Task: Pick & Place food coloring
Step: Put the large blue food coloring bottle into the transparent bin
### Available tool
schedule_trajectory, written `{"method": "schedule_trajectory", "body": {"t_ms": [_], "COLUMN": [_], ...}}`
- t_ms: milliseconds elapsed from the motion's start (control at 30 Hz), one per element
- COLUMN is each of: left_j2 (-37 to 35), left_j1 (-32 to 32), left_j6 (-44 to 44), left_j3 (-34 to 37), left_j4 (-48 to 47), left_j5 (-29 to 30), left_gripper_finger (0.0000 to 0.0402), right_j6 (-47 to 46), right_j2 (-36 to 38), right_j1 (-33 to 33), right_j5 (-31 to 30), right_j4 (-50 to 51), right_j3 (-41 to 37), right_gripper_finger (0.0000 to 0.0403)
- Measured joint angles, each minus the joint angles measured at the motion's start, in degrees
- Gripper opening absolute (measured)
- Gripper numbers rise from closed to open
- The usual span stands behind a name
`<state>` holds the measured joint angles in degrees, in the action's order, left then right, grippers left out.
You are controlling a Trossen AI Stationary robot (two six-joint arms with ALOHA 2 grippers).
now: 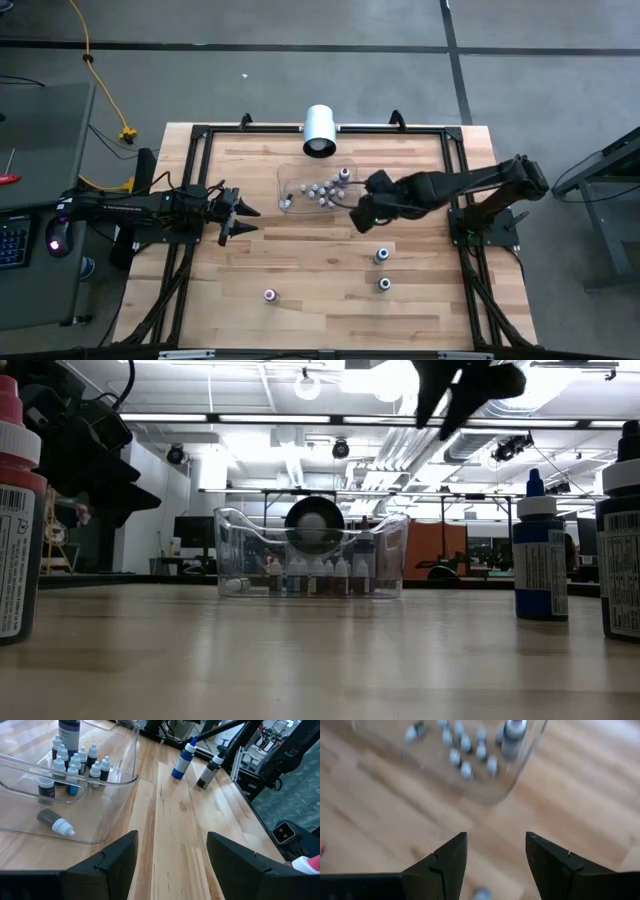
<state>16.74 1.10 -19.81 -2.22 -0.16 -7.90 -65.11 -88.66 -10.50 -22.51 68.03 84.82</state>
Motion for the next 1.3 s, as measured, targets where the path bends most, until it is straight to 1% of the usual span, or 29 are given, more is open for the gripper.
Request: {"method": "schedule_trajectory", "body": {"t_ms": [167, 233, 533, 867, 967, 1133, 1300], "left_j2": [0.0, 0.0, 0.0, 0.0, 0.0, 0.0, 0.0], "left_j1": [0.0, 0.0, 0.0, 0.0, 0.0, 0.0, 0.0], "left_j6": [0.0, 0.0, 0.0, 0.0, 0.0, 0.0, 0.0], "left_j3": [0.0, 0.0, 0.0, 0.0, 0.0, 0.0, 0.0], "left_j4": [0.0, 0.0, 0.0, 0.0, 0.0, 0.0, 0.0], "left_j5": [0.0, 0.0, 0.0, 0.0, 0.0, 0.0, 0.0], "left_gripper_finger": [0.0234, 0.0234, 0.0234, 0.0234, 0.0234, 0.0234, 0.0234], "right_j6": [-6.0, -8.1, -11.9, -15.4, -15.5, -16.3, -18.9], "right_j2": [-0.3, -0.8, -5.1, -7.8, -8.5, -8.6, -8.8], "right_j1": [-1.7, -2.3, -5.1, -7.6, -8.0, -8.4, -8.4], "right_j5": [10.4, 13.5, 19.8, 21.7, 21.5, 19.0, 20.0], "right_j4": [2.3, 3.1, 6.1, 5.9, 5.3, 5.3, 6.1], "right_j3": [0.0, 0.0, -0.4, -0.4, -0.4, -0.4, -0.4], "right_gripper_finger": [0.0191, 0.0191, 0.0191, 0.0194, 0.0204, 0.0228, 0.0248]}}
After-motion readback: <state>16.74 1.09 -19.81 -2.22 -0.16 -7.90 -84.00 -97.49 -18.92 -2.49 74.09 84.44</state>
